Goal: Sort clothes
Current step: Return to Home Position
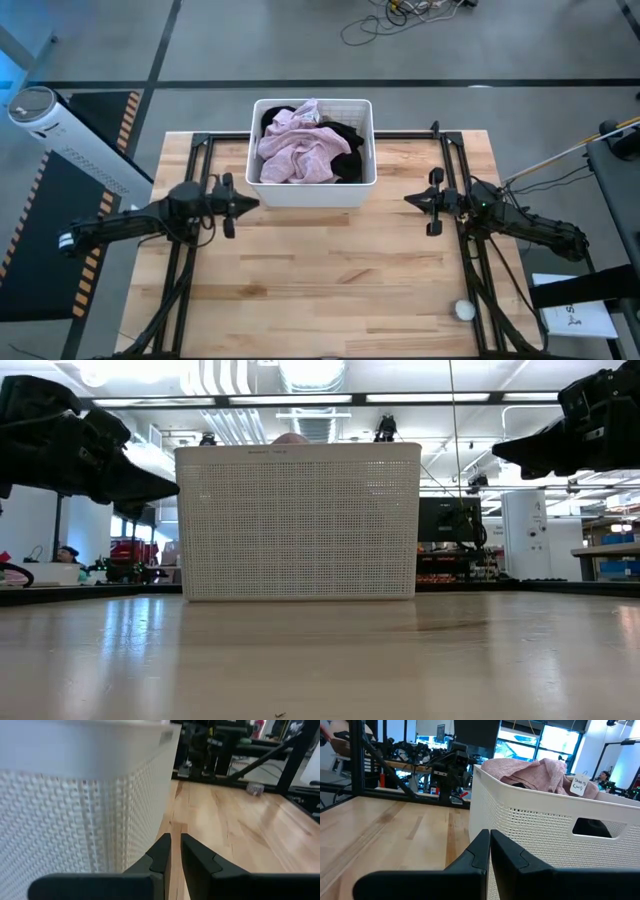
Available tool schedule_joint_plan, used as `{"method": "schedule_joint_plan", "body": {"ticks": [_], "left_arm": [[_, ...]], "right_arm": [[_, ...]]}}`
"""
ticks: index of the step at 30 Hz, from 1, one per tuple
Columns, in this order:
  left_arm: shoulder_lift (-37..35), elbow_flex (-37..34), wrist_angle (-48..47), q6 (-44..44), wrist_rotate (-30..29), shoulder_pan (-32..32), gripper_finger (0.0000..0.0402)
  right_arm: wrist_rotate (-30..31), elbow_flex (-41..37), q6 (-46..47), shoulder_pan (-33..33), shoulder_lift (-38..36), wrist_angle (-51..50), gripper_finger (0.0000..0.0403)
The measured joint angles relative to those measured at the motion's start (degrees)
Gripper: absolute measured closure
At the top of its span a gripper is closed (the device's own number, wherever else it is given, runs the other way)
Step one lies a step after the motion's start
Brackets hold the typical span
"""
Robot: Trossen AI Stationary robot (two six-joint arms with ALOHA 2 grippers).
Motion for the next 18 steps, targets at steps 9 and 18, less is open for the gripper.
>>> {"method": "schedule_joint_plan", "body": {"ticks": [9,18], "left_arm": [[-4.3,0.0,0.0,0.0,0.0,0.0,0.0374],[-5.8,0.0,0.0,0.0,0.0,0.0,0.0379]], "right_arm": [[0.0,0.0,0.0,0.0,0.0,0.0,0.0403],[0.0,0.0,0.0,0.0,0.0,0.0,0.0403]]}}
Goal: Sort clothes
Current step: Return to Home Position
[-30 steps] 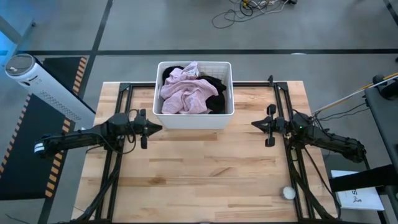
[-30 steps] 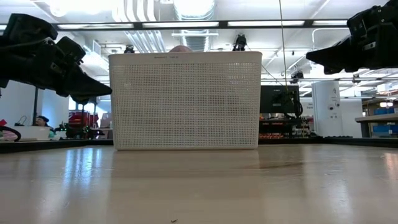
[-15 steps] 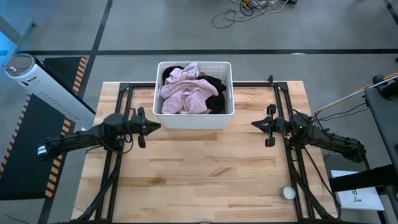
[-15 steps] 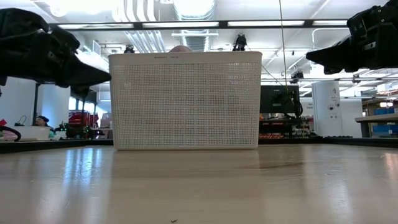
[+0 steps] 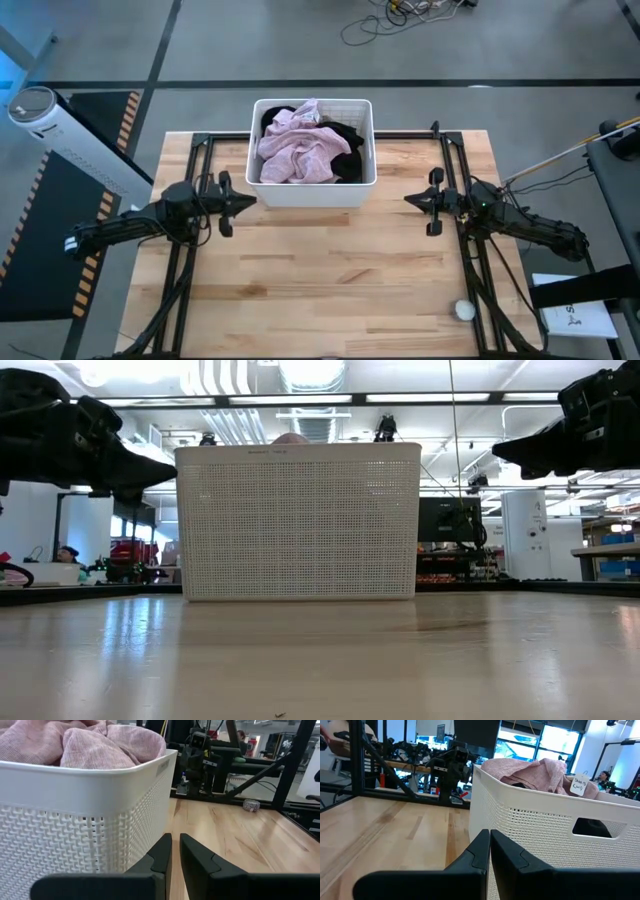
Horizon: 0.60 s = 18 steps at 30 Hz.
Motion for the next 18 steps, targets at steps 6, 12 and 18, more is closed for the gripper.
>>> {"method": "schedule_joint_plan", "body": {"ticks": [6,12,18], "left_arm": [[1.1,0.0,0.0,0.0,0.0,0.0,0.0380],[1.4,0.0,0.0,0.0,0.0,0.0,0.0374],[1.4,0.0,0.0,0.0,0.0,0.0,0.0369]], "right_arm": [[0.0,0.0,0.0,0.0,0.0,0.0,0.0403],[0.0,0.0,0.0,0.0,0.0,0.0,0.0403],[0.0,0.0,0.0,0.0,0.0,0.0,0.0403]]}}
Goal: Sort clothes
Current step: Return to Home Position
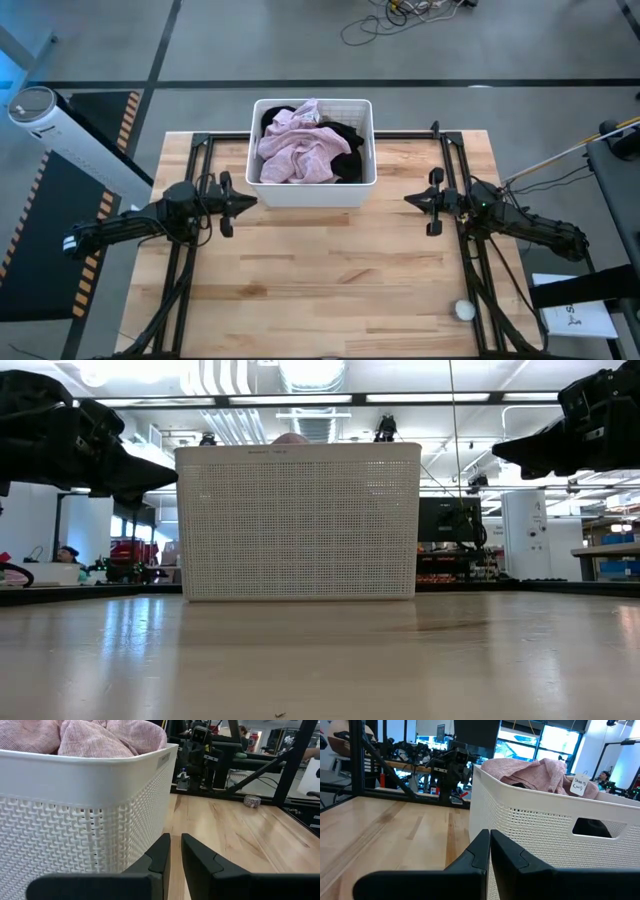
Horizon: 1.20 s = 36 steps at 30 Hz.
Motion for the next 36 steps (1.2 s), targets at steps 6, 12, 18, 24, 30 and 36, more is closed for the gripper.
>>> {"method": "schedule_joint_plan", "body": {"ticks": [6,12,18,24,30,36], "left_arm": [[0.1,0.0,0.0,0.0,0.0,0.0,0.0371],[0.5,0.0,0.0,0.0,0.0,0.0,0.0379],[0.5,0.0,0.0,0.0,0.0,0.0,0.0374],[0.5,0.0,0.0,0.0,0.0,0.0,0.0366],[0.5,0.0,0.0,0.0,0.0,0.0,0.0365],[0.5,0.0,0.0,0.0,0.0,0.0,0.0363]], "right_arm": [[0.0,0.0,0.0,0.0,0.0,0.0,0.0403],[0.0,0.0,0.0,0.0,0.0,0.0,0.0403],[0.0,0.0,0.0,0.0,0.0,0.0,0.0403],[0.0,0.0,0.0,0.0,0.0,0.0,0.0403],[0.0,0.0,0.0,0.0,0.0,0.0,0.0403],[0.0,0.0,0.0,0.0,0.0,0.0,0.0403]]}}
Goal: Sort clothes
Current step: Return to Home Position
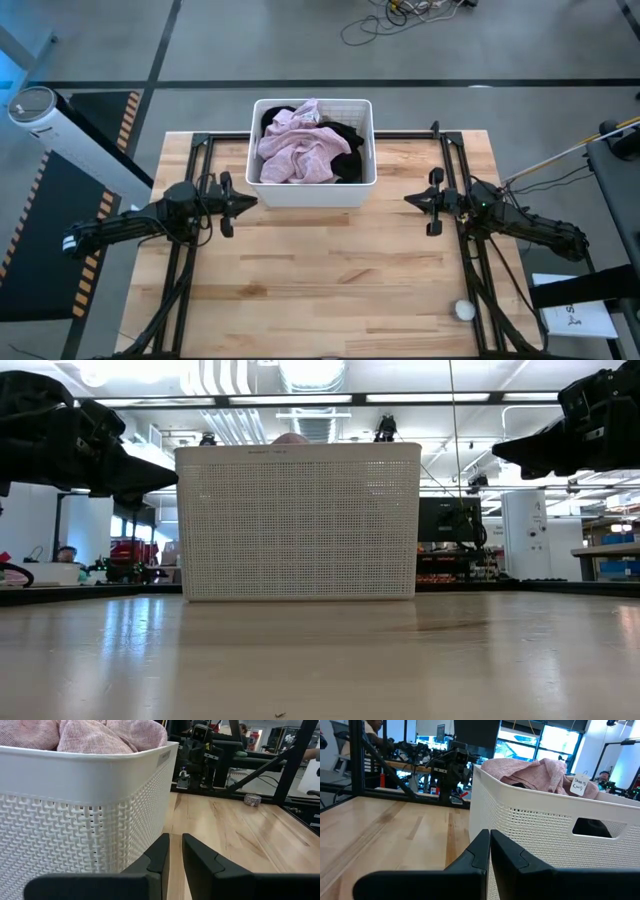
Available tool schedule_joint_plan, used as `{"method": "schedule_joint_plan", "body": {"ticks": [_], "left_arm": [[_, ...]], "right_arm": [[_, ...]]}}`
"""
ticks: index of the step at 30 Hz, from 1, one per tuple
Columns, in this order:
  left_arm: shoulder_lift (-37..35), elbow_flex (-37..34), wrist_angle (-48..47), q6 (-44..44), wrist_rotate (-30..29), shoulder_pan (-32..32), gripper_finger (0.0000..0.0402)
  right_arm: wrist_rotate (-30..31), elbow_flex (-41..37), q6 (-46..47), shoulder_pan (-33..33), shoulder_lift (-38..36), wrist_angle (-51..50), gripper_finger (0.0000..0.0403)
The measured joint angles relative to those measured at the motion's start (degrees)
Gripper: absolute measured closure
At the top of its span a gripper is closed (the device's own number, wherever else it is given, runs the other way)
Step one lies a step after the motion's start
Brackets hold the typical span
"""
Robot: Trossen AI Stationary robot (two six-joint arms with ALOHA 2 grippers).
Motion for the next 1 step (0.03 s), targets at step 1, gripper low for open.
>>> {"method": "schedule_joint_plan", "body": {"ticks": [1], "left_arm": [[0.0,0.0,0.0,0.0,0.0,0.0,0.0363]], "right_arm": [[0.0,0.0,0.0,0.0,0.0,0.0,0.0403]]}}
